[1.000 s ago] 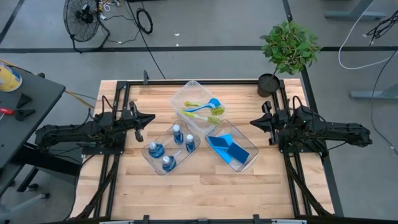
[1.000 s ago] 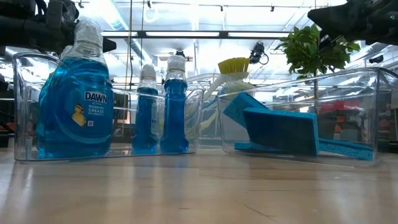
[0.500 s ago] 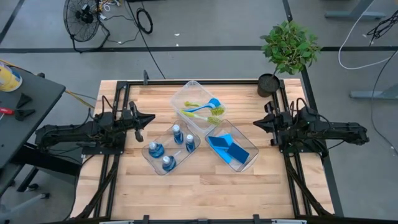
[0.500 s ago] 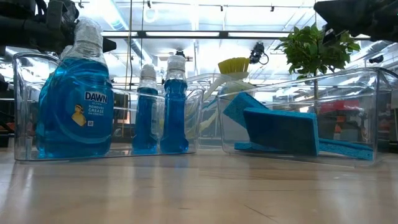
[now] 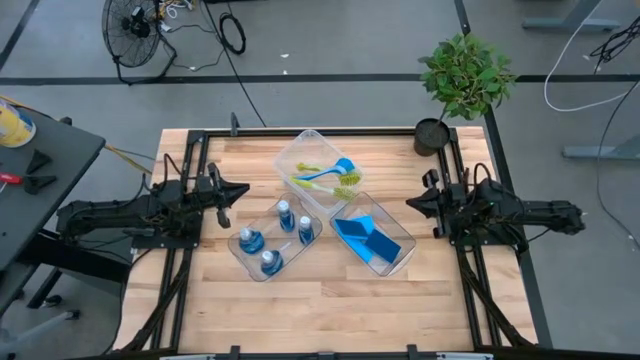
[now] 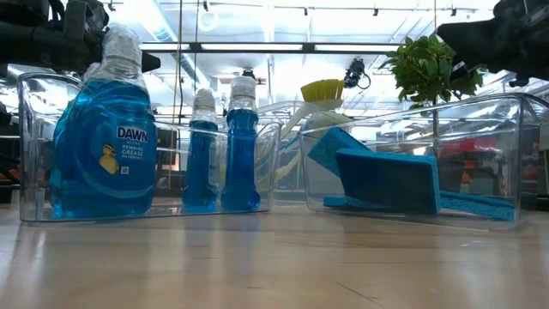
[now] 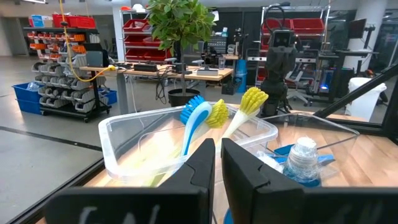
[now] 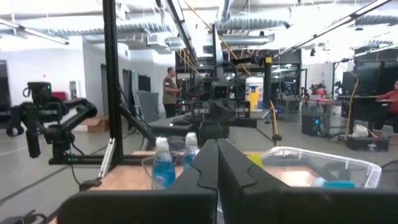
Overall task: Pick & Place Kitchen Sink Supplies
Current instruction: Return to Home Position
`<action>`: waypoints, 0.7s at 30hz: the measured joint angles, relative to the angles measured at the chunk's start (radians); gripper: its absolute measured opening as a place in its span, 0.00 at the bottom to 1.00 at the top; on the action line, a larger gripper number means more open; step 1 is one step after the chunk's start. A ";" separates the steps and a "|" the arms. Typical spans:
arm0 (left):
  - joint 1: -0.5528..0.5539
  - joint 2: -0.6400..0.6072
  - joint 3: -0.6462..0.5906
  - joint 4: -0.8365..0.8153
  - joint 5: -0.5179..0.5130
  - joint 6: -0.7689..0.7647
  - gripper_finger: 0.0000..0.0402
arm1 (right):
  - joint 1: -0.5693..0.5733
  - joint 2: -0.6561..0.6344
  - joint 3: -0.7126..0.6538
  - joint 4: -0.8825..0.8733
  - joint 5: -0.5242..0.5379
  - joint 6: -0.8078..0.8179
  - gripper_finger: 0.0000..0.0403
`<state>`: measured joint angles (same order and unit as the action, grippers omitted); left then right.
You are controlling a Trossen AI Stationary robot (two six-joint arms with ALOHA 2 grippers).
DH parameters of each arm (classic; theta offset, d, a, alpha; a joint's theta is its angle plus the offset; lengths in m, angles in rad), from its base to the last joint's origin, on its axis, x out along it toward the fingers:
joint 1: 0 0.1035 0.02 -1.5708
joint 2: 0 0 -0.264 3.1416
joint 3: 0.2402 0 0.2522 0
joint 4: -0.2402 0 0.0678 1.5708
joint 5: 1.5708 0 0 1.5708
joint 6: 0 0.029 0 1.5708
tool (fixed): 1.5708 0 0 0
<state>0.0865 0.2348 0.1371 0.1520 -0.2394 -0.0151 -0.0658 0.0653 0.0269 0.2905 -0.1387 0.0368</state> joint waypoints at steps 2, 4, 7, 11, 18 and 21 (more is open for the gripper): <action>0.000 0.000 0.000 0.000 0.000 0.000 0.08 | 0.001 -0.016 -0.010 -0.007 0.000 0.008 0.00; 0.000 0.000 0.000 0.000 0.000 0.000 0.08 | 0.009 -0.028 -0.011 -0.042 0.017 0.008 0.00; 0.000 0.000 0.000 0.000 0.000 0.000 0.08 | 0.032 -0.040 -0.011 -0.058 0.052 -0.011 0.00; 0.000 0.000 0.000 0.000 0.000 0.000 0.08 | 0.074 -0.059 -0.011 -0.117 0.090 -0.044 0.00; 0.000 0.000 0.000 0.000 0.000 0.000 0.08 | 0.089 -0.065 -0.011 -0.246 0.104 -0.044 0.00; 0.000 0.000 0.000 0.000 0.000 0.000 0.08 | 0.089 -0.065 -0.011 -0.261 0.100 -0.045 0.00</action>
<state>0.0867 0.2352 0.1371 0.1524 -0.2392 -0.0152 0.0231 0.0002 0.0158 0.0293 -0.0383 -0.0082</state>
